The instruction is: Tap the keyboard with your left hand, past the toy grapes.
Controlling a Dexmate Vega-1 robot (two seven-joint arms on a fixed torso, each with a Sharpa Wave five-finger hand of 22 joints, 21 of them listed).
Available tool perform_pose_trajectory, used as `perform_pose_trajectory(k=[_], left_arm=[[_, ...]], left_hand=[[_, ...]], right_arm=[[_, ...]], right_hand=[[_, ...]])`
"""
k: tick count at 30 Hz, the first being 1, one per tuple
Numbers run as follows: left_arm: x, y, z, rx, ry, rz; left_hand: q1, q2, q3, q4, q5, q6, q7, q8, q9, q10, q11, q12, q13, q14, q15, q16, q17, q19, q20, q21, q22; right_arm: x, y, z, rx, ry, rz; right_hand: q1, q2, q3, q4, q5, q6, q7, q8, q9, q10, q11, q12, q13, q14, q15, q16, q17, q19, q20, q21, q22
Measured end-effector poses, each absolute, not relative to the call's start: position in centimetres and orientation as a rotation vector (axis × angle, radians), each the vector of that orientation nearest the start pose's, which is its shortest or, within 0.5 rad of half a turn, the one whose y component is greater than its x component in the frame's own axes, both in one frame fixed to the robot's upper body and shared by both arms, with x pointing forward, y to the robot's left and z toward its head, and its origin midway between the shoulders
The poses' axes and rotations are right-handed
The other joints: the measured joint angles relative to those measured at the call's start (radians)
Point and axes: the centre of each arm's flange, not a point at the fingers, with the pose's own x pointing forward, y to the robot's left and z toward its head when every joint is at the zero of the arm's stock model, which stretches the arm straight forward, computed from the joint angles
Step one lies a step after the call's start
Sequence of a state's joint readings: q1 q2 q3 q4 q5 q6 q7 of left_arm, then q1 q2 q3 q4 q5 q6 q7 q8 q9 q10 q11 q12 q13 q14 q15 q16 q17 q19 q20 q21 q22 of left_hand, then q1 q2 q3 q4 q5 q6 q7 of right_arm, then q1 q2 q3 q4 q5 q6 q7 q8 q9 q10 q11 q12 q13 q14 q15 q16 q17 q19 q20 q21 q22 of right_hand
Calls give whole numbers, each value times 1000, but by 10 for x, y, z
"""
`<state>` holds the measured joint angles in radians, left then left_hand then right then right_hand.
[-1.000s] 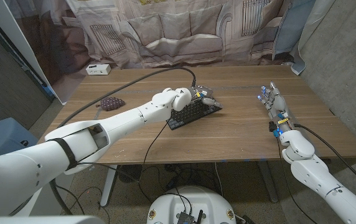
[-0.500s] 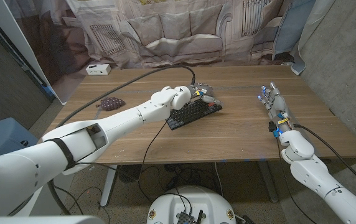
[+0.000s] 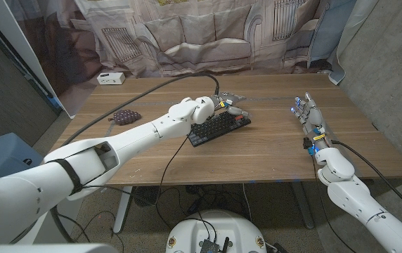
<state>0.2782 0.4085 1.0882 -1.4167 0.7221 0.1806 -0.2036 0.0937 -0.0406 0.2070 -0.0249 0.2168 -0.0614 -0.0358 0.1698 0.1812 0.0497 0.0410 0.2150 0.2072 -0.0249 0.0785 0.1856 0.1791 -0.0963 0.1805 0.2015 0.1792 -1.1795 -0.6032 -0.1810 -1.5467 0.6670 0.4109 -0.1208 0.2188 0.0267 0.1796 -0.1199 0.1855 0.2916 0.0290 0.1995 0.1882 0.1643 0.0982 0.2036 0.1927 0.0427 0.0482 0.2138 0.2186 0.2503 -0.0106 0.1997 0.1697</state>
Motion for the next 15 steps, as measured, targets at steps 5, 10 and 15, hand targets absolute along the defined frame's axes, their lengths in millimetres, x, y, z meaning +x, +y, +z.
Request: perform_pose_trajectory(k=[5,10,15], left_arm=[[637,8,59,1727,-728,-258],[634,14,60,1697,-735,-252],[630,23,62,1651,-740,-239]], left_hand=[[0,0,0,0,0,6,6,5,0,0,0,0,0,0,0,0,0,0,0,0,0],[0,0,0,0,0,19,11,12,0,0,0,0,0,0,0,0,0,0,0,0,0],[5,5,0,0,0,33,18,20,0,0,0,0,0,7,0,0,0,4,4,0,0]], right_arm=[[572,-359,-77,103,-672,19],[571,-359,-75,100,-675,22],[571,-358,-74,96,-678,27]], right_hand=[[0,0,0,0,0,1,1,0,0,4,-4,0,0,0,0,0,0,0,0,0,0],[0,0,0,0,0,1,1,0,0,4,-4,0,0,0,0,0,0,0,0,0,0],[0,0,0,0,0,1,1,0,0,4,-4,0,0,0,0,0,0,5,-5,0,0]])
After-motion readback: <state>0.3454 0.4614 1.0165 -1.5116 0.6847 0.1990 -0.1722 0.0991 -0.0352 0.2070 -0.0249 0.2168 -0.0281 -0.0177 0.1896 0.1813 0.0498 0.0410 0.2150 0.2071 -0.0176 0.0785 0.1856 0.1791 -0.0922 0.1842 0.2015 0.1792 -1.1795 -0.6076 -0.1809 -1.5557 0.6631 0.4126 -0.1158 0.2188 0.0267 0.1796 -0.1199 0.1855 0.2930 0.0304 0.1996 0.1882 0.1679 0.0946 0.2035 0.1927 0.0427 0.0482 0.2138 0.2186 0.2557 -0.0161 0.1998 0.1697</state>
